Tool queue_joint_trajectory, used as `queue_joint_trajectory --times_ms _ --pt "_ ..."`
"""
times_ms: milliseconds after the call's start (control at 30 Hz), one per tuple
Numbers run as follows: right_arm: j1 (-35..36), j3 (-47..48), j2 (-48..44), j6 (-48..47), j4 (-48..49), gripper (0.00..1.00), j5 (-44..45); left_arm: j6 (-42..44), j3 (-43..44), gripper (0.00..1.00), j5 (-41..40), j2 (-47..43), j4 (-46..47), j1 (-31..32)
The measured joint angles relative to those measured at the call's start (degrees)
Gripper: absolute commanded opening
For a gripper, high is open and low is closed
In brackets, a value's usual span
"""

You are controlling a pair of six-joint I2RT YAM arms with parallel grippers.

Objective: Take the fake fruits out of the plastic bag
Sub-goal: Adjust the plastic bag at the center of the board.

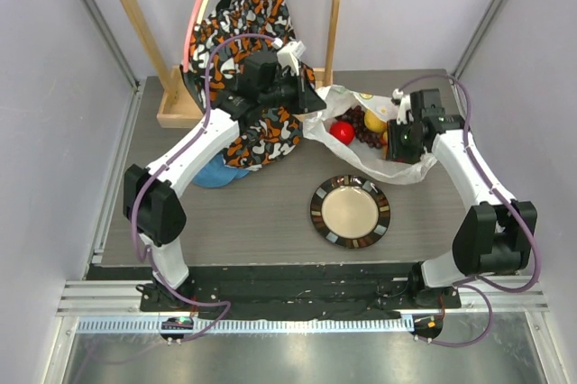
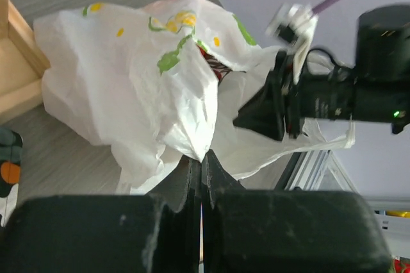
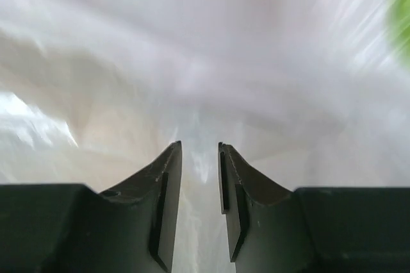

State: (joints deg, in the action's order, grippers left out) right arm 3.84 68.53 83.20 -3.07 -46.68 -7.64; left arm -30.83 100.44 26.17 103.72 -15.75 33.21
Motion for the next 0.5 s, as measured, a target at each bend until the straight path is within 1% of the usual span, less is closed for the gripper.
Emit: queue_joint_trajectory --times_ms 133,267,367,433,500 --pt "0.0 5.9 3.0 -0.1 4.3 0.43 0.5 -2.4 -2.1 0.0 0.9 -0.1 0.9 -0.2" --pt "0.3 11.6 9.0 -1.9 6.5 0.42 0.7 -4.5 -3.0 0.0 1.3 -0.1 2.0 -0.2" --pt "0.3 15.4 13.9 -4.2 6.8 0.4 1.0 -3.0 -2.3 0.0 1.0 -0.1 1.3 -0.2" --pt "0.5 16.0 15.5 -5.7 6.7 0.37 2.3 -1.4 -1.9 0.0 0.6 -0.3 0.9 -0.2" --pt "0.5 15.9 15.7 -7.0 5.4 0.37 5.2 0.3 -2.2 0.0 0.1 -1.1 0.1 -0.2"
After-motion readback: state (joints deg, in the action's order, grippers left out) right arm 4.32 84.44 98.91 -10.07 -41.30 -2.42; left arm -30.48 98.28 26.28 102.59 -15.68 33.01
